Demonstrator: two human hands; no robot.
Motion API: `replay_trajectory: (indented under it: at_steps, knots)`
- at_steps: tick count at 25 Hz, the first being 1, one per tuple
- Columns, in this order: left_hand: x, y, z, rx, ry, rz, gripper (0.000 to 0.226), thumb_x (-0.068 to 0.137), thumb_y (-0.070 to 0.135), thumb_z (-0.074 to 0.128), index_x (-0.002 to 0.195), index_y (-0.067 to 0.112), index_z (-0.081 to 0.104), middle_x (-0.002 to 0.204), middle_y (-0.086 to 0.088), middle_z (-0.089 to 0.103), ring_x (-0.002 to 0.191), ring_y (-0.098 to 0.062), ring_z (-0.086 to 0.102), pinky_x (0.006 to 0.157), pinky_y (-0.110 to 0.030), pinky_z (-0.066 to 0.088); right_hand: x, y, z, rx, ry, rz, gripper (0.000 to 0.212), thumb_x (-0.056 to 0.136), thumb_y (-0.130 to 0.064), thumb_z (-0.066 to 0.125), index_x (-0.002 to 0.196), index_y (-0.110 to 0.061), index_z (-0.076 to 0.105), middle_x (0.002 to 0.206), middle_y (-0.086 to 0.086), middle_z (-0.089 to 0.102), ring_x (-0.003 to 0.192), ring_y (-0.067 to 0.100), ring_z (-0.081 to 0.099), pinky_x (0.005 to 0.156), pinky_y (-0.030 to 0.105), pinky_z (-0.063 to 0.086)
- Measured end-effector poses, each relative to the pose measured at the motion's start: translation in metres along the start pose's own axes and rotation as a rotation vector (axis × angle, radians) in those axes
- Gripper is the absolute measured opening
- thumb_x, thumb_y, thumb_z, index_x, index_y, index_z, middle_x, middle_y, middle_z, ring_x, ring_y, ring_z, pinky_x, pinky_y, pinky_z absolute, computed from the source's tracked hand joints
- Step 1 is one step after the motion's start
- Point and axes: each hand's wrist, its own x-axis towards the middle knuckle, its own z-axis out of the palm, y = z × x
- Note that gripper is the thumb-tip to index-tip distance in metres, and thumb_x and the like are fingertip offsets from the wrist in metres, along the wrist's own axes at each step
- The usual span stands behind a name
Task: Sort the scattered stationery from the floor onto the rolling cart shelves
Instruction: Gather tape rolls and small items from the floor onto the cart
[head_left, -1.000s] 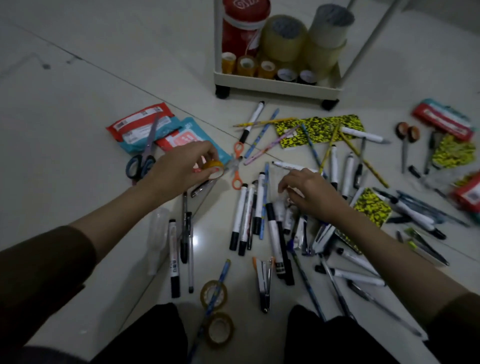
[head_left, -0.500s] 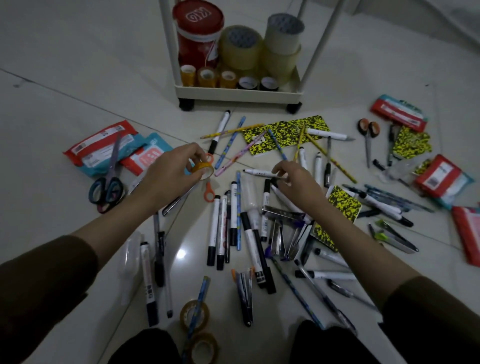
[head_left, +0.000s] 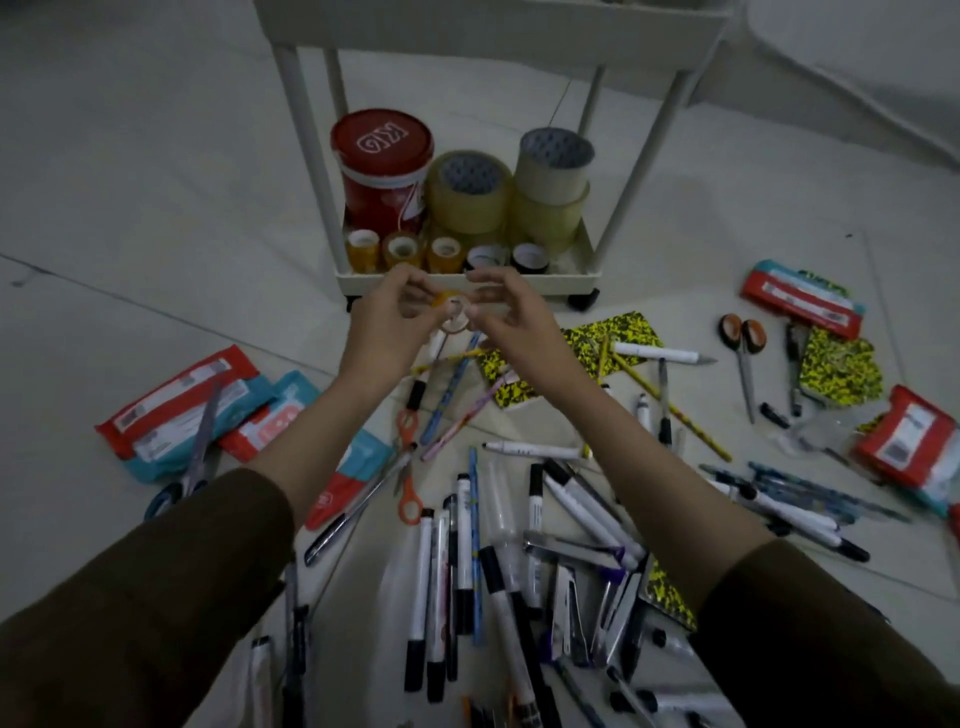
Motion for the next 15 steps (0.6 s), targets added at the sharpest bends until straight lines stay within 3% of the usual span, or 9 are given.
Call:
replay_trajectory:
  at_steps: [3,5,7,9,11,13,15]
  knots:
    - [0.022,-0.004,0.005,-0.175,0.022,-0.058,0.017,0.082,0.02,0.069,0.092,0.011,0.058,0.093,-0.005,0.062,0.085,-0.01,0.062,0.064,-0.019,0.054,0.027,-0.003,-0.003,0.083,0.045,-0.002,0.014,0.089,-0.005,0.058,0.101,-0.007,0.051,0.087,0.001,0.056,0.075,0.007,0.057,0.058,0.017,0.053]
    - [0.028,-0.011,0.005,-0.196,0.05,-0.018,0.012,0.088,0.018,0.062,0.098,0.012,0.059,0.096,0.0,0.062,0.083,0.002,0.061,0.066,-0.011,0.051,0.044,-0.004,-0.004,0.093,0.062,0.013,0.01,0.089,0.0,0.056,0.093,-0.006,0.049,0.081,0.001,0.054,0.069,0.009,0.057,0.055,0.02,0.054]
    - [0.033,-0.024,0.002,0.019,0.096,0.049,0.019,0.093,0.02,0.054,0.11,0.013,0.06,0.105,0.003,0.061,0.091,0.004,0.057,0.075,-0.006,0.043,0.061,-0.004,0.001,0.1,0.101,0.062,0.014,0.09,0.004,0.051,0.085,-0.008,0.046,0.076,0.001,0.051,0.062,0.013,0.055,0.053,0.021,0.053]
    - [0.038,-0.043,-0.002,0.425,0.052,0.13,0.036,0.091,0.017,0.054,0.126,0.008,0.053,0.128,-0.007,0.053,0.118,-0.017,0.048,0.097,-0.021,0.037,0.077,-0.004,0.009,0.074,0.144,0.12,0.02,0.091,0.002,0.051,0.078,-0.011,0.044,0.074,0.003,0.052,0.061,0.017,0.053,0.053,0.022,0.051]
    - [0.04,-0.057,-0.005,0.727,-0.097,0.107,0.056,0.09,0.019,0.055,0.141,0.008,0.036,0.15,-0.01,0.03,0.139,-0.026,0.024,0.111,-0.038,0.025,0.093,-0.001,0.018,-0.041,0.173,0.138,0.012,0.089,-0.003,0.057,0.081,-0.009,0.05,0.081,0.008,0.057,0.073,0.022,0.056,0.065,0.03,0.049]
    - [0.043,-0.066,-0.006,0.818,-0.156,0.093,0.064,0.091,0.022,0.053,0.146,0.01,0.023,0.156,-0.007,0.015,0.144,-0.024,0.011,0.115,-0.041,0.018,0.105,-0.001,0.028,-0.18,0.2,0.148,0.007,0.088,-0.012,0.059,0.092,-0.006,0.059,0.094,0.012,0.064,0.091,0.025,0.059,0.077,0.031,0.046]
    - [0.041,-0.071,-0.006,0.841,-0.158,0.122,0.066,0.09,0.021,0.051,0.148,0.011,0.019,0.157,-0.006,0.012,0.145,-0.022,0.009,0.115,-0.042,0.017,0.114,-0.003,0.038,-0.223,0.254,0.145,0.007,0.089,-0.018,0.059,0.091,-0.011,0.059,0.096,0.009,0.066,0.099,0.028,0.059,0.082,0.037,0.047]
